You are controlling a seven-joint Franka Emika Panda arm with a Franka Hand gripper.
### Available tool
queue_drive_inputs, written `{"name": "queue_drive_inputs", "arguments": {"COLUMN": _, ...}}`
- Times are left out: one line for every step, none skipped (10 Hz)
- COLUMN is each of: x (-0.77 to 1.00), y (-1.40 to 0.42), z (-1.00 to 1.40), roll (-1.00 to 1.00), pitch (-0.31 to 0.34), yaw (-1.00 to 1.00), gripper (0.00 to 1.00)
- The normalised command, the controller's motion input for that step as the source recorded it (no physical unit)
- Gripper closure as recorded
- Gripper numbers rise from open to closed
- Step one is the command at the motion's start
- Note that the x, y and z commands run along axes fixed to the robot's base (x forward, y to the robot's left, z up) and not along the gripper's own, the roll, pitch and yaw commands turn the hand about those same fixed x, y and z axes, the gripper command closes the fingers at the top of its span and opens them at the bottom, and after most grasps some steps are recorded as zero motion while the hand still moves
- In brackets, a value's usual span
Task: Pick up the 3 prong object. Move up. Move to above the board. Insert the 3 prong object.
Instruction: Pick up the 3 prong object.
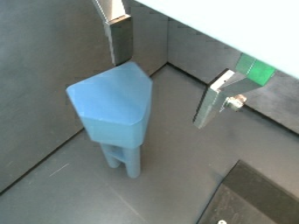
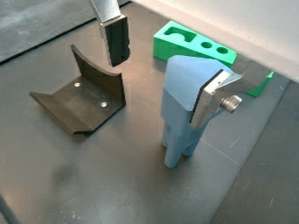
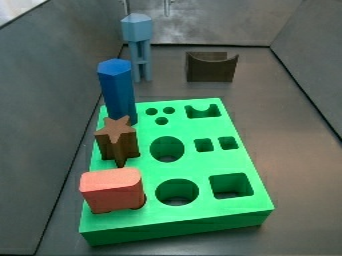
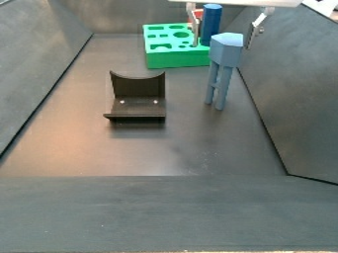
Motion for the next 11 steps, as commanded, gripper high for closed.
{"name": "queue_drive_inputs", "arguments": {"x": -0.09, "y": -0.14, "z": -0.17, "roll": 0.00, "pitch": -0.119, "yaw": 0.00, "gripper": 0.00}}
{"name": "queue_drive_inputs", "arguments": {"x": -0.11, "y": -0.16, "z": -0.16, "roll": 0.00, "pitch": -0.124, "yaw": -0.02, "gripper": 0.00}}
{"name": "queue_drive_inputs", "arguments": {"x": -0.17, "y": -0.19, "z": -0.17, "roll": 0.00, "pitch": -0.139, "yaw": -0.07, "gripper": 0.00}}
{"name": "queue_drive_inputs", "arguments": {"x": -0.19, "y": -0.20, "z": -0.17, "roll": 0.00, "pitch": -0.153, "yaw": -0.11, "gripper": 0.00}}
{"name": "queue_drive_inputs", "arguments": {"x": -0.22, "y": -0.20, "z": -0.18, "roll": 0.00, "pitch": -0.163, "yaw": -0.14, "gripper": 0.00}}
{"name": "queue_drive_inputs", "arguments": {"x": -0.24, "y": -0.18, "z": -0.16, "roll": 0.00, "pitch": -0.156, "yaw": -0.19, "gripper": 0.00}}
{"name": "queue_drive_inputs", "arguments": {"x": -0.25, "y": -0.16, "z": -0.18, "roll": 0.00, "pitch": -0.150, "yaw": -0.20, "gripper": 0.00}}
{"name": "queue_drive_inputs", "arguments": {"x": -0.18, "y": -0.13, "z": -0.16, "roll": -0.01, "pitch": -0.149, "yaw": -0.20, "gripper": 0.00}}
{"name": "queue_drive_inputs", "arguments": {"x": -0.14, "y": -0.08, "z": -0.12, "roll": -0.03, "pitch": -0.154, "yaw": -0.16, "gripper": 0.00}}
{"name": "queue_drive_inputs", "arguments": {"x": 0.00, "y": 0.00, "z": 0.00, "roll": 0.00, "pitch": 0.000, "yaw": 0.00, "gripper": 0.00}}
{"name": "queue_drive_inputs", "arguments": {"x": 0.00, "y": 0.00, "z": 0.00, "roll": 0.00, "pitch": 0.000, "yaw": 0.00, "gripper": 1.00}}
